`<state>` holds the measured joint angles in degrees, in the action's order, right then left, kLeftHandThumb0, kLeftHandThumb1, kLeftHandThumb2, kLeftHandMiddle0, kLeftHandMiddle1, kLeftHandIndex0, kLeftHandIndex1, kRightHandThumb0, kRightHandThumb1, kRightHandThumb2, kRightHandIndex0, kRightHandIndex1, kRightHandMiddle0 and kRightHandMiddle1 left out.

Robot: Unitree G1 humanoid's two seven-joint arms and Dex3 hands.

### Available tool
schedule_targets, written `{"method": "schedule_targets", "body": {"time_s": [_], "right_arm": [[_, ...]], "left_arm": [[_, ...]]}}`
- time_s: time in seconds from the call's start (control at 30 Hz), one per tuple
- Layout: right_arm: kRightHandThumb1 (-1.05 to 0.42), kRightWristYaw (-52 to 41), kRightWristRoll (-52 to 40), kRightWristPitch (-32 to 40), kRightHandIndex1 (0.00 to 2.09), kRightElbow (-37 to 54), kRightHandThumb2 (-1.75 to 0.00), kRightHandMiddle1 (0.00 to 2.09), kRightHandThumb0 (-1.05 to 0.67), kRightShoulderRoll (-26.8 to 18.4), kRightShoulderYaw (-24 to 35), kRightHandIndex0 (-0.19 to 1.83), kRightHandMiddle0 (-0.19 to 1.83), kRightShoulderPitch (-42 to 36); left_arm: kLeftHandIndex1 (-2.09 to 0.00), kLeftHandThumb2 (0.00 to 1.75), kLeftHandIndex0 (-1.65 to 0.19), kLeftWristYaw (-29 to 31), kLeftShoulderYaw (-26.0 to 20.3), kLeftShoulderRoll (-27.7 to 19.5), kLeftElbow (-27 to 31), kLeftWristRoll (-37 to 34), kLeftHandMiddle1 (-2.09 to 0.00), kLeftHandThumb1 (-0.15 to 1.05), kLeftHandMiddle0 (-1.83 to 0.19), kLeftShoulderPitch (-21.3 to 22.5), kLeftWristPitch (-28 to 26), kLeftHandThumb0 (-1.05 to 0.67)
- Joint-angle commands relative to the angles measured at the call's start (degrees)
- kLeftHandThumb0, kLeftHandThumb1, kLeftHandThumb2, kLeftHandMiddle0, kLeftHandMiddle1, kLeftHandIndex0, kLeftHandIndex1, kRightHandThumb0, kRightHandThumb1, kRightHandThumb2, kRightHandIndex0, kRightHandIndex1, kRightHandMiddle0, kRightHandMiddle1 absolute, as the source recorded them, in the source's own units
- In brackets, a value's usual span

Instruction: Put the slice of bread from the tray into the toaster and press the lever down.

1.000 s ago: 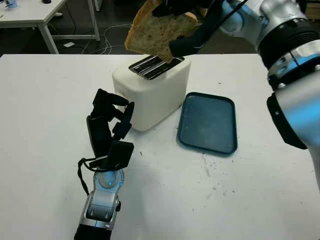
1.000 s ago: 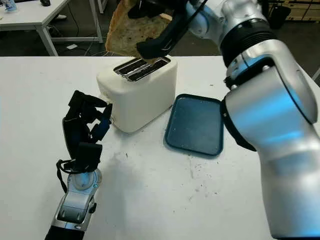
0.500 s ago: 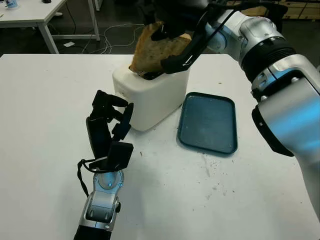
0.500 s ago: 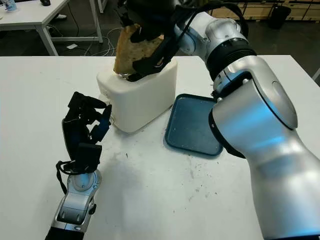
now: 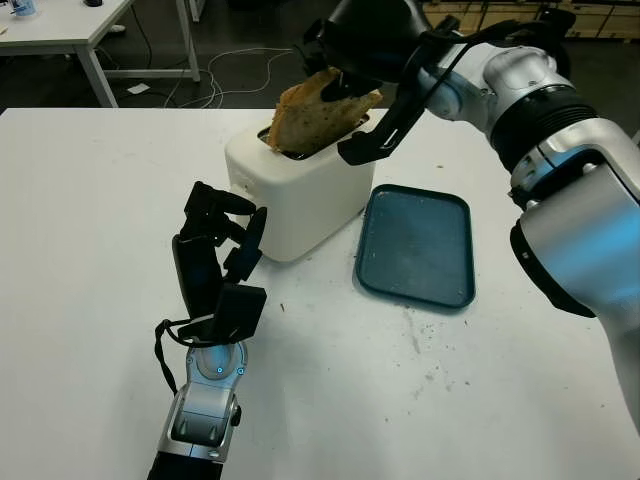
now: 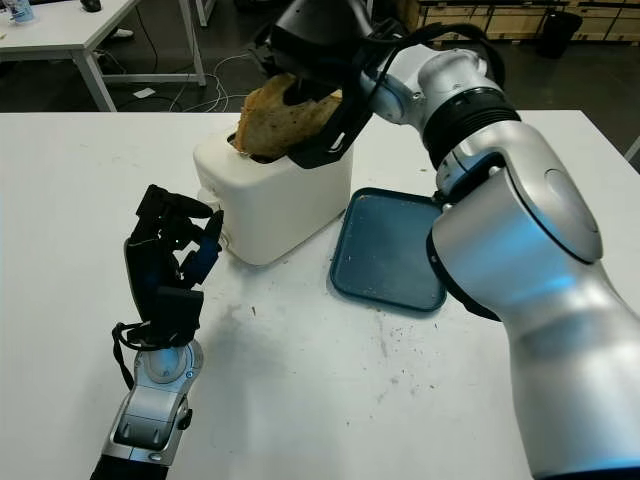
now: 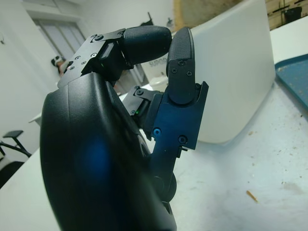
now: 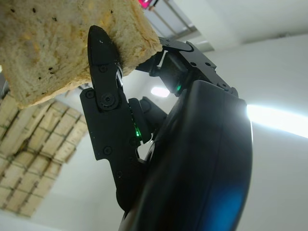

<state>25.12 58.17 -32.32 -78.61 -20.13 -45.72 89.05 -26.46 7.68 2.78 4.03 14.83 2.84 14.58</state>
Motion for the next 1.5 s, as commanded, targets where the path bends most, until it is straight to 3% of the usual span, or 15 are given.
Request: {"method": "schedule_targets", "body": {"time_s": [0.0, 0.2, 0.4, 0.63, 1.07, 1.3, 1.47], "right_arm": [[-0.92, 1.7, 1.3, 1.4, 1.75, 0.0, -0.38, 1.75, -0.50, -0.8, -0.9, 1.12, 0.85, 1.0], [-0.92, 2.7, 2.4, 2.0, 1.75, -0.1, -0.38, 1.75, -0.49, -1.6, -2.2, 1.14, 0.87, 1.6], [-0.92, 3.3, 2.1, 1.6, 1.75, -0.2, -0.27, 1.75, -0.47, -2.2, -2.1, 1.15, 0.90, 2.1], [-0.92, 3.4, 4.6, 2.4, 1.75, -0.3, -0.35, 1.75, -0.49, -1.7, -4.5, 1.12, 0.85, 1.6], [-0.92, 6.2, 9.5, 3.5, 1.75, -0.4, -0.43, 1.75, -0.53, -0.1, -9.8, 1.09, 0.81, 2.5], [-0.92, 12.0, 12.5, 3.2, 1.75, -0.3, -0.36, 1.75, -0.53, 1.5, -13.2, 1.18, 0.87, 2.6], [-0.92, 10.6, 10.8, 1.5, 1.75, -0.3, -0.34, 1.75, -0.56, 3.3, -11.9, 1.15, 0.83, 3.1]], "left_arm": [[-1.75, 0.27, -0.41, -0.1, 0.2, 2.7, 0.0, 0.0, -1.75, 0.92, -0.77, -0.4, 0.6, -0.45], [-1.75, 0.26, -0.41, -0.3, 0.3, 2.9, 0.0, 0.3, -1.75, 0.92, -0.76, -0.4, 0.5, -0.46], [-1.75, 0.27, -0.41, -0.2, 0.2, 2.8, -0.1, 0.0, -1.75, 0.92, -0.76, -0.3, 0.7, -0.46], [-1.75, 0.27, -0.41, -0.3, 0.3, 2.9, 0.0, 0.2, -1.75, 0.92, -0.77, -0.3, 0.3, -0.46], [-1.75, 0.27, -0.41, -0.6, 0.4, 3.0, 0.1, 0.3, -1.75, 0.92, -0.76, -0.4, 0.5, -0.47], [-1.75, 0.27, -0.41, -0.7, 0.5, 3.0, -0.1, 0.7, -1.75, 0.92, -0.77, -0.4, 0.6, -0.46], [-1.75, 0.27, -0.41, -0.9, 0.5, 2.9, -0.1, 0.9, -1.75, 0.92, -0.79, -0.4, 0.8, -0.45]]}}
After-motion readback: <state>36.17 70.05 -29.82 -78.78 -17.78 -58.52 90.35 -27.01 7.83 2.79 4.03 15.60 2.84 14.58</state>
